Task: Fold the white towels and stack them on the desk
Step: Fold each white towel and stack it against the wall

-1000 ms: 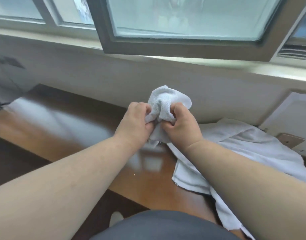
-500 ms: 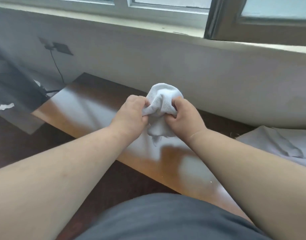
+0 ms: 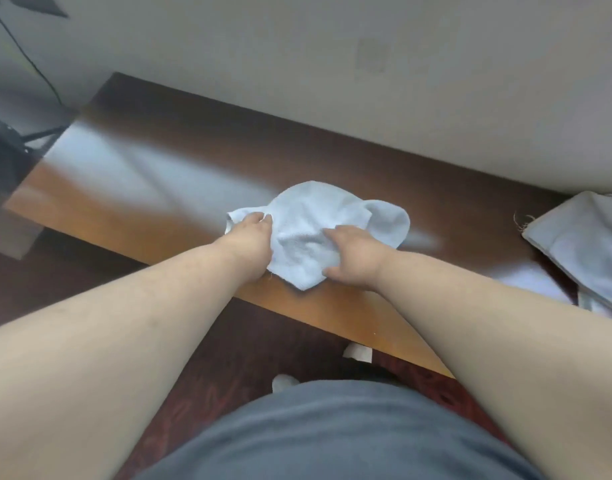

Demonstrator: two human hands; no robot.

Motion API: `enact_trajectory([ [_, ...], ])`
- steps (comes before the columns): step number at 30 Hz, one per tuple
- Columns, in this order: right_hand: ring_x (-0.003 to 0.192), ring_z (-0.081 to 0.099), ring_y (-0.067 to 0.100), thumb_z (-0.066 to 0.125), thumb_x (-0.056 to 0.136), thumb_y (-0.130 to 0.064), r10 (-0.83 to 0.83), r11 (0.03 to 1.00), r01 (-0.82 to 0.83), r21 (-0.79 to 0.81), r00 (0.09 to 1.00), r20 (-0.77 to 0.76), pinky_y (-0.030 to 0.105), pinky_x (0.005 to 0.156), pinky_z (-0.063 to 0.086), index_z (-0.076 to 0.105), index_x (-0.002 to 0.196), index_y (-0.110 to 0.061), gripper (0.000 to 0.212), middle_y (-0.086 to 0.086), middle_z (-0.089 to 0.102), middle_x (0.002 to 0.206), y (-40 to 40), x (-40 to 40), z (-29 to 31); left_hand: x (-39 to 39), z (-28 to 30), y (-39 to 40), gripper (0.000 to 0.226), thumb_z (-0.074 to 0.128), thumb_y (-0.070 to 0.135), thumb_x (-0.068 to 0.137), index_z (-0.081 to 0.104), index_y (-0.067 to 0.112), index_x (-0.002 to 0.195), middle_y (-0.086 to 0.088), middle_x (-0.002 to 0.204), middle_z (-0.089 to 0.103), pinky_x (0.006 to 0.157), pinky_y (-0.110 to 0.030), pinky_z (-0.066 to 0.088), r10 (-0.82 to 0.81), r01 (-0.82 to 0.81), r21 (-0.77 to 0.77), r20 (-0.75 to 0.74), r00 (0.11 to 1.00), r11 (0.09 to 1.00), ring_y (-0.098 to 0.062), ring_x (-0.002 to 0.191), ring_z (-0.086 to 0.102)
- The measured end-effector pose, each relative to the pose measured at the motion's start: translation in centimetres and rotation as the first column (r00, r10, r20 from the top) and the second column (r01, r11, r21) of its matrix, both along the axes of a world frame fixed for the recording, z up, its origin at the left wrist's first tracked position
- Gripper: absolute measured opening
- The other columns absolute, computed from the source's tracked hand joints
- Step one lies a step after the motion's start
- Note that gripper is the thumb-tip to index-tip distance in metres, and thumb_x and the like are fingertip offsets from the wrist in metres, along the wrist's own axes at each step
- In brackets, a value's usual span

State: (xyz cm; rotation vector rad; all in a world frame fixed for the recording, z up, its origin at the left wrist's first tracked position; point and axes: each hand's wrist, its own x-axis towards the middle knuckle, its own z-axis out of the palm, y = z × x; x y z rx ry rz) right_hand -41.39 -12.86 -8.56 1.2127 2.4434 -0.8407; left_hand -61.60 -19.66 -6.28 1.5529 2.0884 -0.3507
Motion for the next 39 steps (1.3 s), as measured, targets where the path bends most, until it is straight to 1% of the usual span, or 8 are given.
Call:
enact_trajectory([
  [10,0.15,0.012,0.025,0.061,0.088,-0.053,0.18,0.959,-0.145,-0.243,0.975,0.129,0.039,0.117,0.02,0.015,0.156,-0.027,0.086,0.003,0.008,0.164,2.4,1.1,-2.9,0.4,-3.3,3.4,0.062,0.048,0.035,0.095,0.023,0.029,0.151,0.002,0.157,0.02,0.098,-0.04,0.044,0.052,-0.049,-0.143,0.022,0.998,0.989,-0.027,0.129,0.044],
  [15,0.11,0.058,0.008,0.051,0.093,-0.042,-0.287,0.957,0.267,-0.109,0.919,-0.271,0.019,0.08,0.041,0.057,0.129,-0.035,0.037,-0.02,0.061,0.111,5.2,0.6,-1.8,0.6,-5.1,6.2,0.052,0.041,0.038,0.098,0.03,0.024,0.147,-0.004,0.148,0.035,0.103,-0.043,0.037,0.184,-0.19,0.141,0.06,0.981,0.972,-0.028,0.132,0.035],
  [17,0.115,0.055,0.015,0.049,0.092,-0.033,-0.426,0.878,0.476,0.061,0.832,-0.356,0.03,0.091,0.045,0.058,0.127,-0.03,0.036,-0.011,0.061,0.118,7.2,0.8,-2.4,0.4,-5.7,7.1,0.06,0.042,0.044,0.096,0.025,0.024,0.15,-0.004,0.151,0.031,0.108,-0.043,0.032,0.102,-0.108,0.167,0.041,0.994,0.98,-0.028,0.136,0.031],
  [23,0.096,0.056,0.022,0.064,0.086,-0.038,-0.473,0.856,0.502,-0.125,0.857,0.206,0.028,0.073,0.04,0.058,0.122,-0.021,0.041,0.001,0.063,0.117,9.0,2.1,-3.7,1.2,-6.1,10.8,0.069,0.043,0.05,0.096,0.014,0.025,0.154,-0.006,0.159,0.019,0.117,-0.04,0.019,-0.238,0.219,0.198,0.076,0.968,0.955,-0.027,0.145,0.018],
  [27,0.088,0.058,0.018,0.061,0.083,-0.028,-0.582,0.812,0.574,-0.104,0.811,-0.066,0.027,0.062,0.039,0.061,0.093,-0.031,0.011,-0.009,0.06,0.09,6.7,1.2,-2.3,1.5,-5.0,12.6,0.063,0.031,0.05,0.1,0.01,0.027,0.155,-0.004,0.163,0.009,0.12,-0.042,0.006,-0.253,0.228,0.167,0.147,0.956,0.959,-0.025,0.149,0.003],
  [30,0.1,0.052,0.022,0.058,0.083,-0.013,-0.469,0.87,0.49,0.055,0.856,-0.218,0.033,0.082,0.043,0.066,0.106,-0.024,0.026,0.002,0.055,0.104,4.7,0.1,-1.1,1.1,-3.4,14.8,0.053,0.027,0.044,0.103,0.023,0.026,0.153,-0.003,0.161,0.016,0.12,-0.04,0.007,-0.35,0.306,0.211,0.216,0.912,0.928,-0.025,0.149,0.005],
  [34,0.109,0.046,0.027,0.056,0.08,-0.001,-0.293,0.9,0.359,0.249,0.918,-0.266,0.038,0.082,0.046,0.065,0.109,-0.017,0.034,0.003,0.054,0.116,2.1,-1.4,0.0,1.4,-1.7,18.8,0.046,0.034,0.042,0.102,0.038,0.028,0.146,-0.003,0.15,0.038,0.111,-0.041,0.031,-0.382,0.383,0.053,0.276,0.882,0.922,-0.027,0.137,0.035],
  [39,0.112,0.044,0.028,0.057,0.084,-0.002,-0.323,0.844,0.426,0.325,0.888,-0.326,0.032,0.079,0.04,0.069,0.107,-0.018,0.031,0.004,0.055,0.123,-0.5,-2.7,0.3,2.5,-2.7,18.6,0.071,0.048,0.065,0.085,0.035,0.034,0.147,0.009,0.144,0.044,0.106,-0.037,0.034,-0.636,0.642,-0.28,0.126,0.761,0.713,-0.022,0.13,0.044],
])
